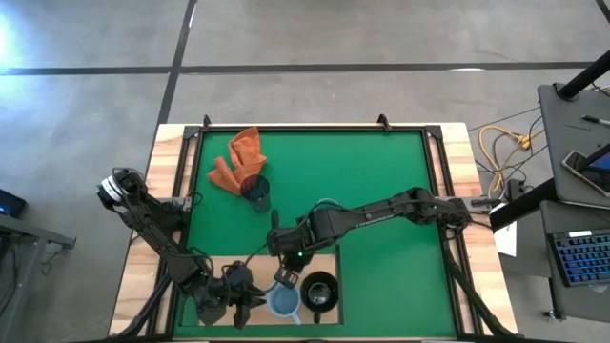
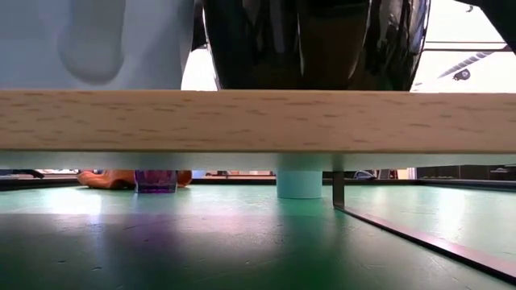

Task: Stack small to large cups/mugs on shelf
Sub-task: Put the blue mug on the shelf

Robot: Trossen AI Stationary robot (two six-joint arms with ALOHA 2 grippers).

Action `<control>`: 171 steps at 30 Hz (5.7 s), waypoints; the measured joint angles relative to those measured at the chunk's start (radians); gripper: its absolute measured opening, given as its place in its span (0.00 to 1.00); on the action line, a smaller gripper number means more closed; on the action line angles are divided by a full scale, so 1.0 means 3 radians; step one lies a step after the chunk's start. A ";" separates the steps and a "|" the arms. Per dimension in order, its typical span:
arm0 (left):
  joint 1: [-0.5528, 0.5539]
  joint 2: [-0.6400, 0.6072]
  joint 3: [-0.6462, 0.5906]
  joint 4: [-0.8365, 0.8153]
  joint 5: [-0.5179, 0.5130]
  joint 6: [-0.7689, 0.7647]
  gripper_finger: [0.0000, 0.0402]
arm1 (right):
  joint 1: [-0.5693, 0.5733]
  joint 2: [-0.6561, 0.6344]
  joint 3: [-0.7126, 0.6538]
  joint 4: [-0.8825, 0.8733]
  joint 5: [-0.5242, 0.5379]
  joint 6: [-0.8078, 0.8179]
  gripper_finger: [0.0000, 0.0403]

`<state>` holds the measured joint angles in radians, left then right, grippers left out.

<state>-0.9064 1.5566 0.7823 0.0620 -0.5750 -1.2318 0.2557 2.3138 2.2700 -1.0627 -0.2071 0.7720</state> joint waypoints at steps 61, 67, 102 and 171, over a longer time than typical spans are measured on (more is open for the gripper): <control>-0.0107 0.0743 0.1025 -0.0370 -0.0458 -0.0600 0.23 | 0.0157 -0.0004 -0.0001 -0.0279 -0.0318 -0.0900 0.02; -0.0133 0.0659 0.1023 -0.0732 -0.0463 -0.0773 0.23 | 0.0145 -0.0004 -0.0001 -0.0357 -0.0382 -0.1034 0.02; -0.0121 0.0519 0.0997 -0.1345 -0.0670 -0.1112 0.23 | -0.0022 -0.0005 -0.0001 -0.0279 -0.0517 -0.1206 0.02; -0.0153 0.0415 0.1097 -0.1325 -0.0532 -0.1171 0.23 | -0.0133 -0.0004 -0.0013 -0.0252 -0.0378 -0.1452 0.02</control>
<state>-0.9522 1.6810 1.1115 -0.3356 -0.7345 -1.5831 0.2158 2.3127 2.2662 -1.1384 -0.3206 0.3363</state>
